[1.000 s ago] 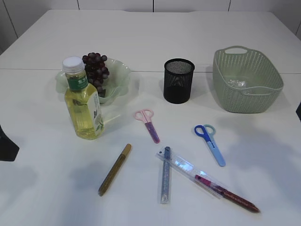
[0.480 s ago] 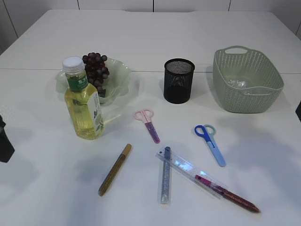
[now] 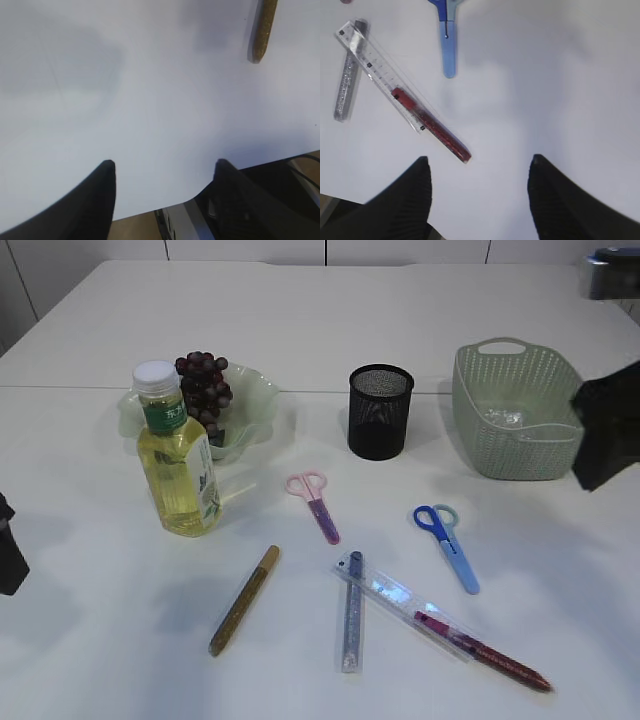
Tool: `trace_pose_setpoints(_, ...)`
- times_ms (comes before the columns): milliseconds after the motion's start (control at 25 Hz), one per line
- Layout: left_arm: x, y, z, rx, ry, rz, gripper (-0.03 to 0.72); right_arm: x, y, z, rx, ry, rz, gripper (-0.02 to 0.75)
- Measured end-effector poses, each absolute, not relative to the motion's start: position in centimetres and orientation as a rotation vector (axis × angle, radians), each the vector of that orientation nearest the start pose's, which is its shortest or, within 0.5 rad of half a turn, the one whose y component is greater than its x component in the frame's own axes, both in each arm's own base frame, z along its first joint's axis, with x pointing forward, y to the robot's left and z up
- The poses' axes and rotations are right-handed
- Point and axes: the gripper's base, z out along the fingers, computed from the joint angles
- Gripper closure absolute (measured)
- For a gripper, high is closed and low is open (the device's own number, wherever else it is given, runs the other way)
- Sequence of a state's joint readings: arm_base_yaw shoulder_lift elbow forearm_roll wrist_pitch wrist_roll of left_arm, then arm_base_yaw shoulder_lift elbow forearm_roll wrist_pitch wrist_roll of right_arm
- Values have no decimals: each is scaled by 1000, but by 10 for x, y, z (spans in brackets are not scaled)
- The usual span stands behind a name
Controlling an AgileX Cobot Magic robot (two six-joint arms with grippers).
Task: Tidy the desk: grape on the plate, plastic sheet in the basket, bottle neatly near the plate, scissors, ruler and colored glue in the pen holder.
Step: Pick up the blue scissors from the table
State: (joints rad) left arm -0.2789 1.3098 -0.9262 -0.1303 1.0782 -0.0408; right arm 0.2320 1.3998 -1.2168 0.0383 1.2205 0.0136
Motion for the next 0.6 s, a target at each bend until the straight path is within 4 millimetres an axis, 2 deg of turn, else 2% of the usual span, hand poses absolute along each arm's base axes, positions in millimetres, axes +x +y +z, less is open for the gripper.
trace_pose_setpoints(200, 221, -74, 266, 264, 2898, -238, 244, 287, 93, 298, -399, 2894, 107, 262)
trace_pose_setpoints(600, 221, -77, 267, 245, 2895, -280, 245, 354, 121, 243, -418, 2989, 88, 267)
